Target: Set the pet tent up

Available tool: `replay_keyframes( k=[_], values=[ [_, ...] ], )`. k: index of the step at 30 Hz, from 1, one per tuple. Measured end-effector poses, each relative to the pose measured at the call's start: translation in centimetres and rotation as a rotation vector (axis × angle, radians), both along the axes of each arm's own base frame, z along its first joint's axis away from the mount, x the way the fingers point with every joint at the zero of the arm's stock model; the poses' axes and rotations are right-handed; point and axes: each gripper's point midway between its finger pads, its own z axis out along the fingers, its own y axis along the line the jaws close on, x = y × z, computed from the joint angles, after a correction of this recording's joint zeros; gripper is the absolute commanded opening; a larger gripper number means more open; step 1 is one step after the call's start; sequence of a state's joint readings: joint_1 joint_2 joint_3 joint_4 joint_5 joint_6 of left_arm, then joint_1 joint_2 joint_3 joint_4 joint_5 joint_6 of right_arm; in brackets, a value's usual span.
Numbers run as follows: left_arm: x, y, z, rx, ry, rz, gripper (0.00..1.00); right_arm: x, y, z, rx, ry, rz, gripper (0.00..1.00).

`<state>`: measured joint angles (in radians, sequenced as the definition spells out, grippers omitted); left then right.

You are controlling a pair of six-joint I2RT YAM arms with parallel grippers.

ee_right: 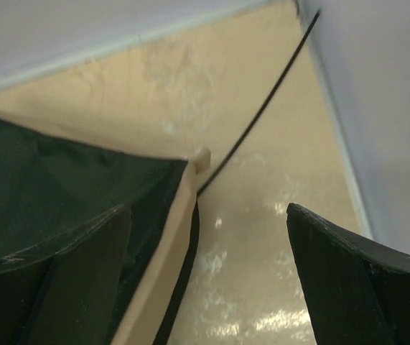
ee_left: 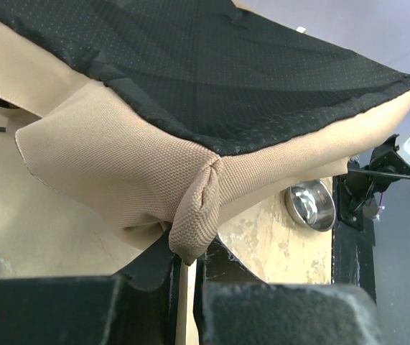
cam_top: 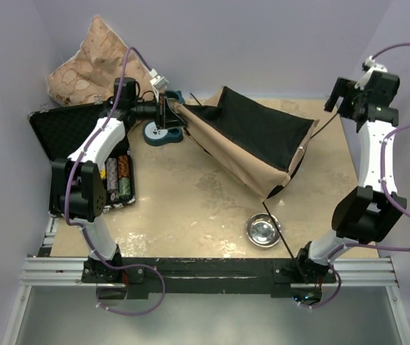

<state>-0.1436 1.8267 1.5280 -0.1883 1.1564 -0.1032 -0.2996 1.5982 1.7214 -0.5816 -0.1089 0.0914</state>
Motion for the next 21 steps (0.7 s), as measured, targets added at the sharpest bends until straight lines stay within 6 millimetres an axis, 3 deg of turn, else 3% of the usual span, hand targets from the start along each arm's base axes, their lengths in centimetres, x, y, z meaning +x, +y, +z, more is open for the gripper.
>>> replay_keyframes(
  k=[2,4,13,17,21],
  values=[
    [-0.1,0.2,-0.4,0.014,-0.006,-0.004,0.0,-0.2,0.1,-4.2,0.05,0.086,0.022,0.93],
    [-0.3,0.4,-0.8,0.026,-0.006,-0.006,0.0,-0.2,0.6,-6.5,0.087,0.122,0.047,0.92],
    [-0.9,1.2,-2.3,0.073,-0.008,-0.02,0.0,2.5,2.6,-8.9,0.206,0.064,0.156,0.9],
    [-1.3,1.4,-3.0,0.096,-0.007,-0.028,0.0,3.6,3.1,-12.3,0.269,0.09,0.17,0.88],
    [-1.6,1.7,-3.7,0.121,-0.005,-0.033,0.0,3.1,3.7,-16.6,0.333,0.16,0.167,0.8]
  ],
)
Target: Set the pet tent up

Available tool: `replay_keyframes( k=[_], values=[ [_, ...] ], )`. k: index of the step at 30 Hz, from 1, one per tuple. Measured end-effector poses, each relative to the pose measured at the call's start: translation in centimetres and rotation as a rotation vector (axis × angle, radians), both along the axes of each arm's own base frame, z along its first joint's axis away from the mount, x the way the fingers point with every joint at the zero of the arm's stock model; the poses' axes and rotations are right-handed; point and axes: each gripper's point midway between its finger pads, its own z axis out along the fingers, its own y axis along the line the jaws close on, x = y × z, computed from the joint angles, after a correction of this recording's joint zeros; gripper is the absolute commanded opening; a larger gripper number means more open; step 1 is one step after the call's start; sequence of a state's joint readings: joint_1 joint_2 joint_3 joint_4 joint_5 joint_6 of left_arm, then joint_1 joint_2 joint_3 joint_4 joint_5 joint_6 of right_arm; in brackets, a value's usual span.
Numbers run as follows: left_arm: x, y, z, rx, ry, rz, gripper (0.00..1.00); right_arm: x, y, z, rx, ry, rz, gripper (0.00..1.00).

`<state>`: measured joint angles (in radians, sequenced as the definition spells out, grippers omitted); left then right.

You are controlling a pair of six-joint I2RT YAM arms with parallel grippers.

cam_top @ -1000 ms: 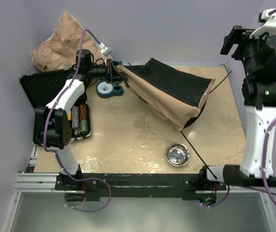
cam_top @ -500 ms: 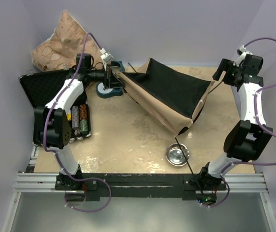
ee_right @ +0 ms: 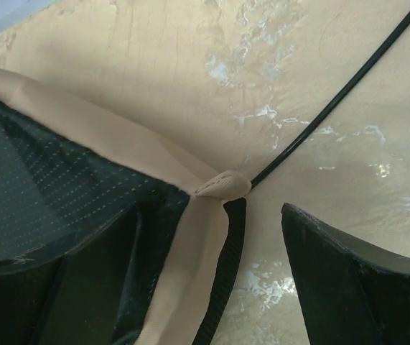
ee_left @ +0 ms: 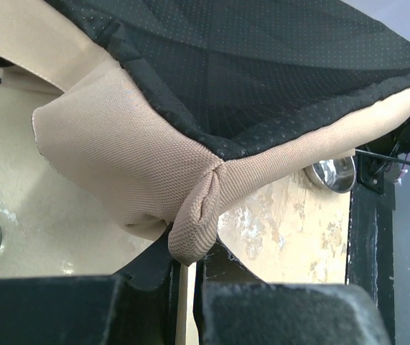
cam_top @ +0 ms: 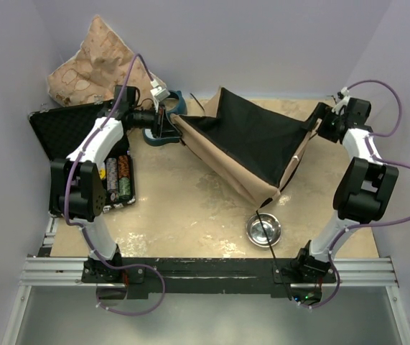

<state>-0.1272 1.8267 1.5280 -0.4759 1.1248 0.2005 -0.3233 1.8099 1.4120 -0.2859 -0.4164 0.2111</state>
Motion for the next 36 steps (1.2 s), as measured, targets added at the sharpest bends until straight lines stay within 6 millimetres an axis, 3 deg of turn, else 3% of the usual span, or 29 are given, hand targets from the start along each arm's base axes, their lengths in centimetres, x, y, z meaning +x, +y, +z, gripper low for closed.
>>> replay_keyframes(
  k=[2,6,8,15,23,27,36],
  values=[
    [-0.2,0.1,-0.3,0.01,0.003,-0.003,0.0,0.0,0.2,-1.2,0.015,0.015,0.001,0.7],
    [-0.5,0.4,-0.9,0.031,0.01,-0.006,0.0,0.9,0.2,-1.1,0.017,-0.018,0.008,0.19],
    [-0.7,0.6,-1.2,0.044,0.012,-0.007,0.0,1.1,0.3,-0.7,0.017,-0.037,0.018,0.0],
    [-1.1,1.7,-2.0,0.072,0.027,-0.004,0.0,0.7,1.1,0.8,0.038,-0.085,0.023,0.0],
    [-1.4,6.0,-2.1,0.061,0.029,0.051,0.42,0.4,1.6,2.8,0.028,-0.126,0.016,0.0],
    [-2.2,8.2,-1.9,0.08,0.011,0.079,0.58,0.5,1.6,3.2,0.032,-0.144,0.014,0.0],
    [-4.6,12.8,-3.9,0.196,0.037,0.095,0.7,-1.1,2.5,4.3,0.063,-0.165,0.002,0.0]
  ],
)
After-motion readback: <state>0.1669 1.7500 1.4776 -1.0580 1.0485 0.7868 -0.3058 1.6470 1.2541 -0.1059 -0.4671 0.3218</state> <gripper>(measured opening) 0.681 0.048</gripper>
